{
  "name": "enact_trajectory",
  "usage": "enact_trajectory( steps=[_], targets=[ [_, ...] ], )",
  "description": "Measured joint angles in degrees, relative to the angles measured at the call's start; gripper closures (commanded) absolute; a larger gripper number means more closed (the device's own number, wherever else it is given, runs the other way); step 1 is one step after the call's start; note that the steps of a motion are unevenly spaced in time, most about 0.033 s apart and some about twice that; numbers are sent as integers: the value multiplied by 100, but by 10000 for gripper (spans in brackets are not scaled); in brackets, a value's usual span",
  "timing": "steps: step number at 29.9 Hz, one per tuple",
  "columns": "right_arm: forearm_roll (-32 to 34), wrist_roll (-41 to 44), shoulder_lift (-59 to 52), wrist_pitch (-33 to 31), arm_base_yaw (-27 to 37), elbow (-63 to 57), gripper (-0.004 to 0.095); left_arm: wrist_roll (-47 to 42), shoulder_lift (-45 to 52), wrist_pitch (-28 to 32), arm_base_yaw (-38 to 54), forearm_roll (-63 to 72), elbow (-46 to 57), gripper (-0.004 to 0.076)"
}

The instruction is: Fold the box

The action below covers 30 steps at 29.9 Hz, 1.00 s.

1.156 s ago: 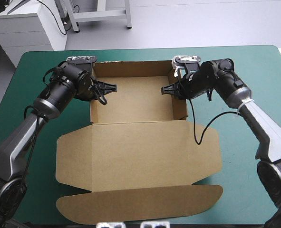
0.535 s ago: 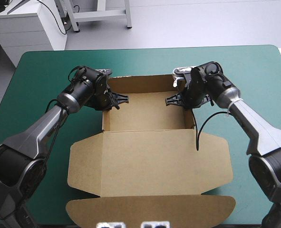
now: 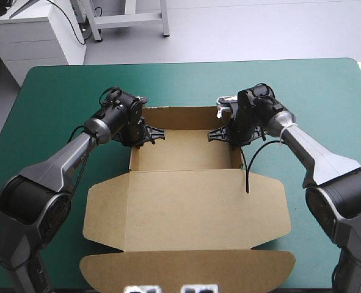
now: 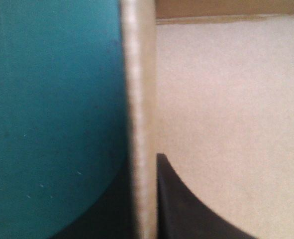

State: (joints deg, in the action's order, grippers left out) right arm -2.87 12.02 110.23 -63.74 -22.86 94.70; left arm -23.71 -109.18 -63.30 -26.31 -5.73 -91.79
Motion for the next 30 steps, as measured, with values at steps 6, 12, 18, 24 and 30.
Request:
enact_trajectory(
  steps=[6, 12, 18, 24, 30],
  targets=[
    [75, 27, 0, -51, 0, 13, 873, 144, -54, 78, 0, 0, -6, 731],
    [188, -141, 13, -225, -5, 19, 536, 592, -61, 155, 0, 41, -11, 638],
    [390, 281, 58, -433, -56, 19, 324, 962, -108, 61, -18, 111, -18, 377],
    [621, 434, 58, -616, -56, 218, 328, 1021, -121, -7, -40, 105, -18, 250],
    [674, 435, 39, -644, -56, 531, 328, 1027, -70, -32, -40, 85, -18, 250]
  ],
)
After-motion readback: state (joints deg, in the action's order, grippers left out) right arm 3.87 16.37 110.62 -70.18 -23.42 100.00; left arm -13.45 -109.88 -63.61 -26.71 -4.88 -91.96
